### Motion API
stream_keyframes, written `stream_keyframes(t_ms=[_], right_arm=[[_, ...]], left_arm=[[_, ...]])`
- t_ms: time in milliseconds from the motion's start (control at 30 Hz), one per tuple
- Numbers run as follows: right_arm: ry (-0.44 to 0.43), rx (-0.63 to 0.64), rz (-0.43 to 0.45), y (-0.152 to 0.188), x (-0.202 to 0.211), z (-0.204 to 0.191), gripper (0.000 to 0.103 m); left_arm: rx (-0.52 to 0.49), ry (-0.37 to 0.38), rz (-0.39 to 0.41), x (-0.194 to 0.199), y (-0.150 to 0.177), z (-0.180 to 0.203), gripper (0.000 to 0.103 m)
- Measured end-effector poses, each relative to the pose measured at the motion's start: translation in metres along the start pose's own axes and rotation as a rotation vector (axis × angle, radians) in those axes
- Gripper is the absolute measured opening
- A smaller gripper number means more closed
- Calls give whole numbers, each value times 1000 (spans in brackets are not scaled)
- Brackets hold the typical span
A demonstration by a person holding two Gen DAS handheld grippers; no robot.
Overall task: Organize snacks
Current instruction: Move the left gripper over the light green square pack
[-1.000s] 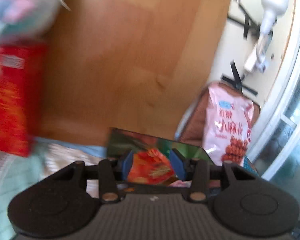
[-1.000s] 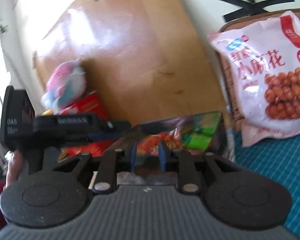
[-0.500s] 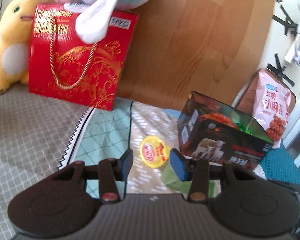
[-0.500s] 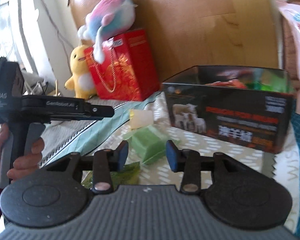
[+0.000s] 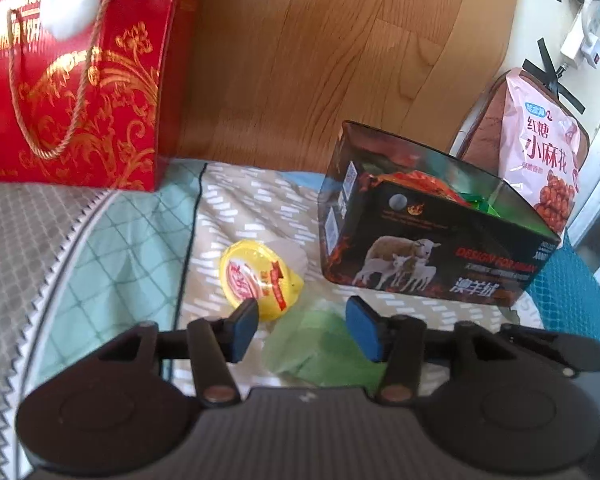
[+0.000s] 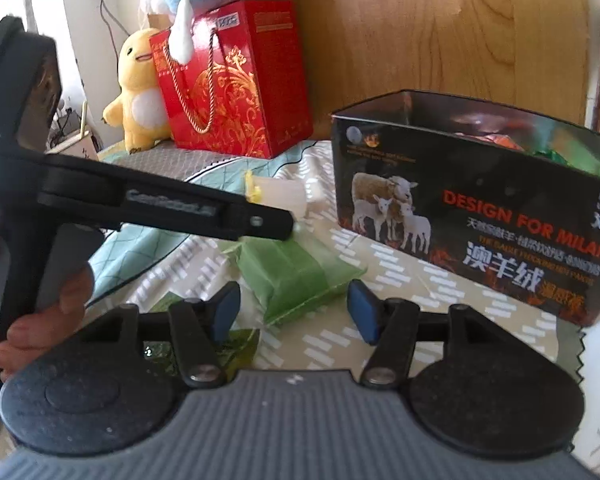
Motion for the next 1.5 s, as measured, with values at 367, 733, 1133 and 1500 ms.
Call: stream_keyframes(t_ms=[367,733,1133,1500], right_arm=[[79,33,13,14,23,11,40],[136,-2,38,78,114,17,39],[143,15,98,91,123,3,48],[129,-35,114,92,127,7,62]], left_arm=[[20,124,-39,3,19,49,36],[-65,170,-51,46,73,120,37],[-39,118,-43,65,95,113,35],[-64,52,-6,66,95,105,38]])
Point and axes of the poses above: each gripper's, at about its wrist camera, not at the fingertips, and x roughly against the way its jaws point, z to its right, y to its underside, the point moved 6 cm from there along -x, roughly the way its jaws point, and after that the axes turned 4 degrees about -x, right-handed, at the moved point
